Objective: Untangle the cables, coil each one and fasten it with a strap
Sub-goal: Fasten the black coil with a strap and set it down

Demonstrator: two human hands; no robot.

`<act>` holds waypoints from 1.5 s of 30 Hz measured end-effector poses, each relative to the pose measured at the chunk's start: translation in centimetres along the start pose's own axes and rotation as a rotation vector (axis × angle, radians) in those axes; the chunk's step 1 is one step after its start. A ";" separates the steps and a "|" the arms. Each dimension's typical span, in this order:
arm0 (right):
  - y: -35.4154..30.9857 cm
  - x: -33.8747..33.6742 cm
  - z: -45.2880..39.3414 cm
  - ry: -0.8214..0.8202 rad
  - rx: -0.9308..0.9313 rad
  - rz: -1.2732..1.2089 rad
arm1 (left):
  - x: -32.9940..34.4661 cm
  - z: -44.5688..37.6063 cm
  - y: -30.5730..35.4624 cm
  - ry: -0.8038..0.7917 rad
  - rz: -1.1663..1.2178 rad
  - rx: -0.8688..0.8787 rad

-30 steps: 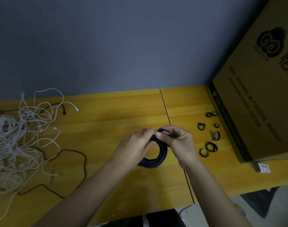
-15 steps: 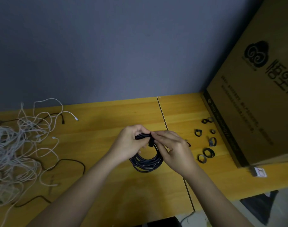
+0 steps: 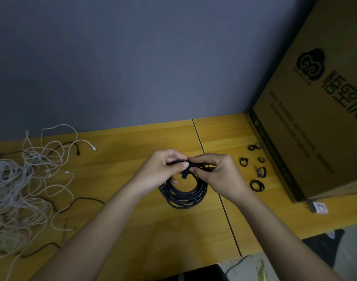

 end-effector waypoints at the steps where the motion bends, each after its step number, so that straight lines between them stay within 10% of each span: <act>1: -0.1 -0.1 -0.1 -0.006 -0.003 0.014 | 0.1 0.0 0.0 -0.014 0.017 -0.008; 18: 3.4 1.4 -0.6 -0.041 0.216 -0.330 | 3.2 -0.4 1.3 -0.044 -1.254 0.257; 30: 2.5 3.0 -0.1 -0.013 -0.004 0.437 | 1.1 -2.7 0.0 0.101 -0.975 0.129; 45: 13.0 -0.2 -2.7 0.194 0.221 0.119 | 5.6 -11.9 -4.6 0.075 -0.602 -0.025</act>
Point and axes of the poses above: each hand's wrist, its own z-axis away from the middle knuckle, its own x-axis out of the palm, y = z × x, the point moved 9 cm from there along -z, towards the middle knuckle, and after that the axes turned 12 degrees about z, right-handed, at the moved point
